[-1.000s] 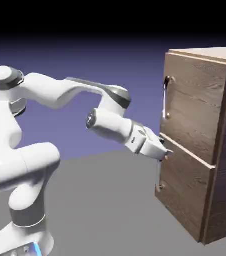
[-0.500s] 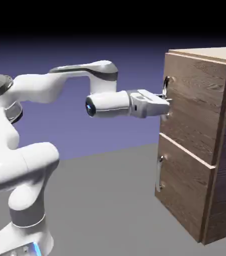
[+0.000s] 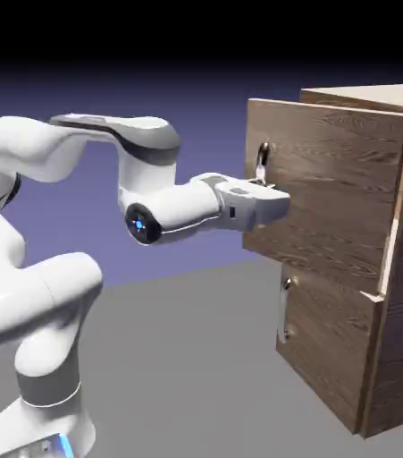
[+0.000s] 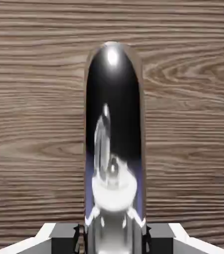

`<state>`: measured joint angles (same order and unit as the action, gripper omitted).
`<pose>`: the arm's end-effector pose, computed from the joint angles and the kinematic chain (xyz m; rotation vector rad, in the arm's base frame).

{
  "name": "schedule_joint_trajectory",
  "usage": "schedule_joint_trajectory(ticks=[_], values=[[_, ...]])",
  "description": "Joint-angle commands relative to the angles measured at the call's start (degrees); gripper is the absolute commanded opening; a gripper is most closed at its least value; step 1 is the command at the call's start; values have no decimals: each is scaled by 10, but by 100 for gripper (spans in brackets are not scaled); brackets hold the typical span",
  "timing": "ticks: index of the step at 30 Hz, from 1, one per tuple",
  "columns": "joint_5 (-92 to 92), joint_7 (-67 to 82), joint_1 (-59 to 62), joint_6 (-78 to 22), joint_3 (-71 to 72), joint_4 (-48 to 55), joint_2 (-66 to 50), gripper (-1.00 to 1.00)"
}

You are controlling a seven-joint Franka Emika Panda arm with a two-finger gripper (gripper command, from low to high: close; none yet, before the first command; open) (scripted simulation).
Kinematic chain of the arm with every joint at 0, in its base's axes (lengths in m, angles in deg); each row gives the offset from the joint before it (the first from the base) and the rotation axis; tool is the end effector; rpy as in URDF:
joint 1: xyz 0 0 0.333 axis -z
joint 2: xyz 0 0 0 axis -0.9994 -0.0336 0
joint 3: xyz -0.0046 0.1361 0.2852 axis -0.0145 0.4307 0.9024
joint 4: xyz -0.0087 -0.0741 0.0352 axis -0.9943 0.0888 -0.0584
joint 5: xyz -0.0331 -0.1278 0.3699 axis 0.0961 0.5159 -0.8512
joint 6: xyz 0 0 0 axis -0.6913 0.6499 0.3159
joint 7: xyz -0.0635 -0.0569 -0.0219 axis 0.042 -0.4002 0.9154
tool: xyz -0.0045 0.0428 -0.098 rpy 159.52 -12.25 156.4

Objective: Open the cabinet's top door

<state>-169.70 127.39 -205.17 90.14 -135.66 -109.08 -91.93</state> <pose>0.3213 -0.0678 0.4882 -1.7585 0.3217 -1.4704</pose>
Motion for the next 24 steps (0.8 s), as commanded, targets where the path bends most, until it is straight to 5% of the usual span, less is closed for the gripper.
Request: schedule_joint_trajectory(ticks=[1,12,24], values=[[20,7,7,-24,-16,-2,8,-100],[279,120,107,-282,-165,58,186,-100],[513,233,156,-443,-220,243,435,-100]])
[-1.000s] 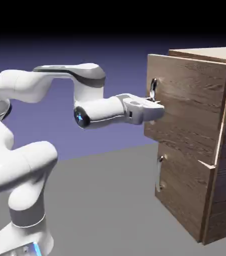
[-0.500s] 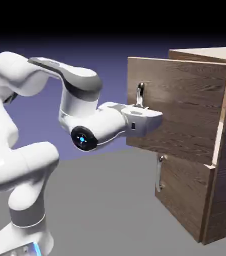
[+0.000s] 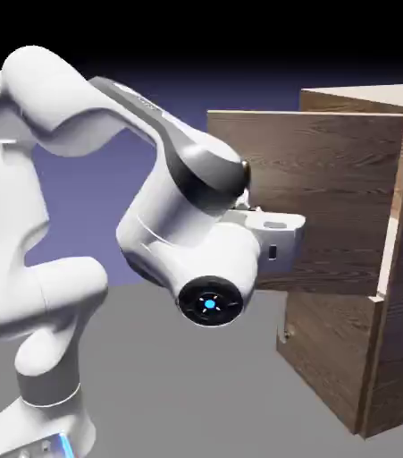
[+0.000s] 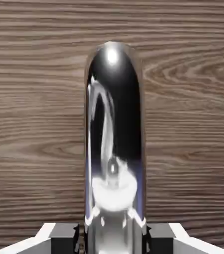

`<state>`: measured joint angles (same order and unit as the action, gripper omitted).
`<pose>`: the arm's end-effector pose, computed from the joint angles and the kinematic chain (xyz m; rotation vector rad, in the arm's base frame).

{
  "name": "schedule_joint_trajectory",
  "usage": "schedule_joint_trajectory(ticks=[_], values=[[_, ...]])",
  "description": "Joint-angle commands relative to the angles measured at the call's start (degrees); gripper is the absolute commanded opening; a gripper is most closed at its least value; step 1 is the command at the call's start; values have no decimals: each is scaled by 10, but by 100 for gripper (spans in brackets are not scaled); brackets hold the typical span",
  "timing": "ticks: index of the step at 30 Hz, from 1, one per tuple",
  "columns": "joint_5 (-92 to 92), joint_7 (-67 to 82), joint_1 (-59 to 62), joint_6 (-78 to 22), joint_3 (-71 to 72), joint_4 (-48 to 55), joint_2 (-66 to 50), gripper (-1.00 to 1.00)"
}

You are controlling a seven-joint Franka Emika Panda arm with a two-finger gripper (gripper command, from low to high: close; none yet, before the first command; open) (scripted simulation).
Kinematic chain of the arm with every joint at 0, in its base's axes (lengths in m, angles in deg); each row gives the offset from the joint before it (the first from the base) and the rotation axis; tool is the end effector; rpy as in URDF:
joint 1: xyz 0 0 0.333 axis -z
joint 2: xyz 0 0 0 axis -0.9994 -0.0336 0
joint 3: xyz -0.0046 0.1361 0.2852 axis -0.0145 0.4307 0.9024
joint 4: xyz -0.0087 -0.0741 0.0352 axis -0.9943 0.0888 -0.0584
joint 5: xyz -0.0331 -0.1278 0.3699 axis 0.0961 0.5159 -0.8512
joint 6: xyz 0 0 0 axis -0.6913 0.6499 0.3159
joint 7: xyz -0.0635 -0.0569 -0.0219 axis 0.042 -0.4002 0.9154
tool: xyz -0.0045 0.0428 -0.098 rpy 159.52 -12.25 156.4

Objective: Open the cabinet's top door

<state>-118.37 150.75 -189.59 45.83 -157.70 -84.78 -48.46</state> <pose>0.2730 -0.2341 0.4883 -1.6492 -0.2265 -1.0059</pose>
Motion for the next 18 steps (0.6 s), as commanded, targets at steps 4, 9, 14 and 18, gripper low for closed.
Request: schedule_joint_trajectory(ticks=[4,9,14,18], values=[[64,24,2,-42,-5,80,83,-100],[130,43,-1,-91,-5,184,179,-100],[182,52,-12,-138,-3,287,267,-100],[208,52,-23,-166,-3,351,317,-100]])
